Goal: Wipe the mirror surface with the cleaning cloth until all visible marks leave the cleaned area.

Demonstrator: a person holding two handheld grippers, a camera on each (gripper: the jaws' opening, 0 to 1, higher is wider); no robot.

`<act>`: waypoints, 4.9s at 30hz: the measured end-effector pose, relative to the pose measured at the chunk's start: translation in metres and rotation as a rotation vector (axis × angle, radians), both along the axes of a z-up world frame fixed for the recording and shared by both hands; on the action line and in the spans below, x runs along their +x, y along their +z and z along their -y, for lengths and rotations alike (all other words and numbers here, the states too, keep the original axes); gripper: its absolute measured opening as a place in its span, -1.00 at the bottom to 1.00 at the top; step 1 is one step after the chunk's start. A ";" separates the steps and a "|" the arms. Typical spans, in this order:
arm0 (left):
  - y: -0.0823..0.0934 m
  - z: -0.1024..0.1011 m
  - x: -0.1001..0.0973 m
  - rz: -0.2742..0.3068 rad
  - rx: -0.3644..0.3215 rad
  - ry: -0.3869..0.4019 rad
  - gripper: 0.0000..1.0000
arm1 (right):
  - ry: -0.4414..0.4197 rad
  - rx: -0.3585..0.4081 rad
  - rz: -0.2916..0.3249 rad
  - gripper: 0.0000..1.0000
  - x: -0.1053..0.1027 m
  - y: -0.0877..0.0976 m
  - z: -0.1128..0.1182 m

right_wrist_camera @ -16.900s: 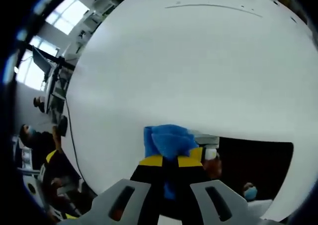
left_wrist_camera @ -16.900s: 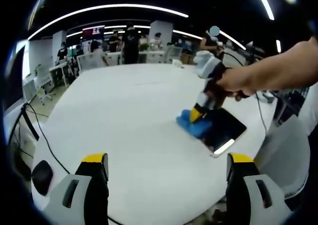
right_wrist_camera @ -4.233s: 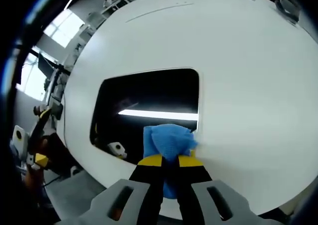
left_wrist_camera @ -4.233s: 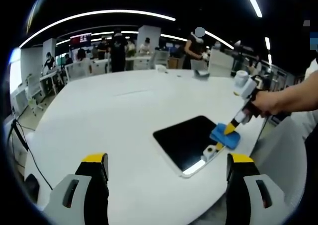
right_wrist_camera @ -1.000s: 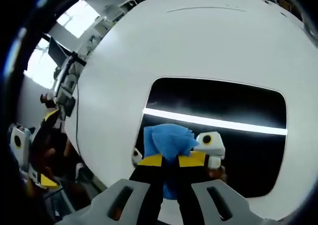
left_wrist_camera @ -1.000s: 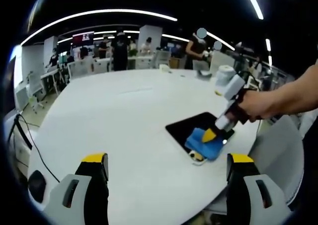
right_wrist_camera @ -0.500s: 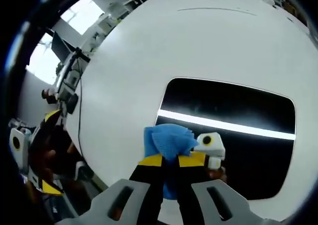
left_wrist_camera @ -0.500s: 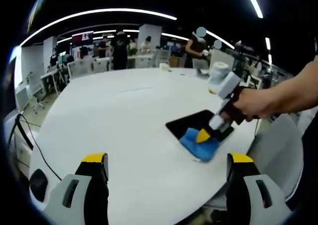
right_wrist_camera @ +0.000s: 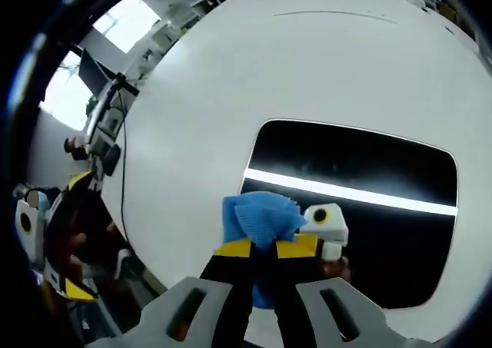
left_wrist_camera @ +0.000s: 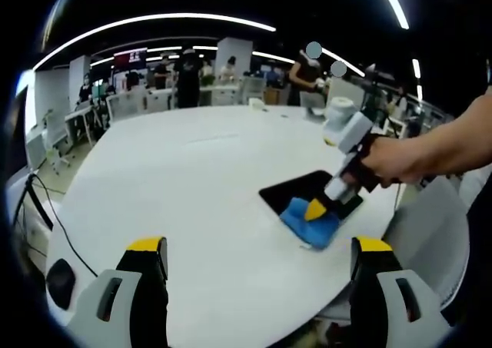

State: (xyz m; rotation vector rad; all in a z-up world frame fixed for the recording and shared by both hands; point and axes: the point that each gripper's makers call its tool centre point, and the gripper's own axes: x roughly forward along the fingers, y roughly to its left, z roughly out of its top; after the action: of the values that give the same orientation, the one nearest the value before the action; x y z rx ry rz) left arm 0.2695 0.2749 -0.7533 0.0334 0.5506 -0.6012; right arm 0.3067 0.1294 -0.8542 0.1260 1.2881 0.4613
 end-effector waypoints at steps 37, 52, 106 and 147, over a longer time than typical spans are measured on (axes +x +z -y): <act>-0.004 -0.006 0.008 -0.013 -0.017 0.020 0.99 | -0.025 0.003 0.016 -0.92 0.032 -0.001 -0.001; -0.004 -0.005 0.012 -0.017 -0.023 0.023 0.99 | -0.033 0.004 0.018 -0.92 0.056 -0.002 -0.001; -0.002 0.005 0.014 -0.026 -0.024 0.021 0.99 | 0.015 -0.040 0.011 -0.93 0.088 0.001 0.012; 0.000 0.017 0.006 -0.018 -0.040 0.025 0.99 | -0.005 -0.073 0.021 -0.93 0.083 -0.003 0.039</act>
State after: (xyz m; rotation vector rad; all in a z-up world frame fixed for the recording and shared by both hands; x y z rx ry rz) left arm 0.2758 0.2578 -0.7531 -0.0163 0.5559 -0.5886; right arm 0.3895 0.0900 -0.8573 0.0627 1.2817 0.4094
